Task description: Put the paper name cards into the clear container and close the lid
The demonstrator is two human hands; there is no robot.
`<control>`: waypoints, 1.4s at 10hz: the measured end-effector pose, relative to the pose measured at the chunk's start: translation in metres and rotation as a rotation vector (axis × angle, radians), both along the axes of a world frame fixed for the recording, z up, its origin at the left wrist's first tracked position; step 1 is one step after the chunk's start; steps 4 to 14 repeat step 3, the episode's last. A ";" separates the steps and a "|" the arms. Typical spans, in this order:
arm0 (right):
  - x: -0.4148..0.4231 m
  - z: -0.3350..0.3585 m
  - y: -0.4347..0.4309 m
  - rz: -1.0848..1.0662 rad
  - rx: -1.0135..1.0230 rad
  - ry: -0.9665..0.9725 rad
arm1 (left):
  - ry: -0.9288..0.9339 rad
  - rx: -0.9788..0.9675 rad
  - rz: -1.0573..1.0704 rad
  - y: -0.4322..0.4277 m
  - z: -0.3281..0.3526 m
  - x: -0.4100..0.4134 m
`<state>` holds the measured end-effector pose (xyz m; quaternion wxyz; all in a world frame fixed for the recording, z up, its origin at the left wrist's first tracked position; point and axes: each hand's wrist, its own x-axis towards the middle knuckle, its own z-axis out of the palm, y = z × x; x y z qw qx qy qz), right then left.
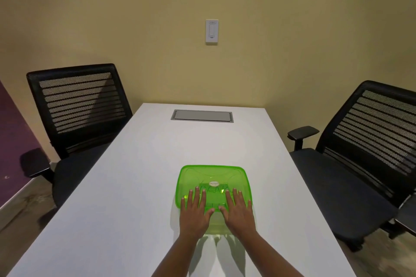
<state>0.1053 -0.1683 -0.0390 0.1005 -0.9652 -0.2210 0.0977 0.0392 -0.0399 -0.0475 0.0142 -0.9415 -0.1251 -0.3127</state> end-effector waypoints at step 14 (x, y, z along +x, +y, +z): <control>0.023 0.077 -0.022 0.015 -0.009 -0.068 | -0.002 -0.090 0.023 0.021 0.052 0.019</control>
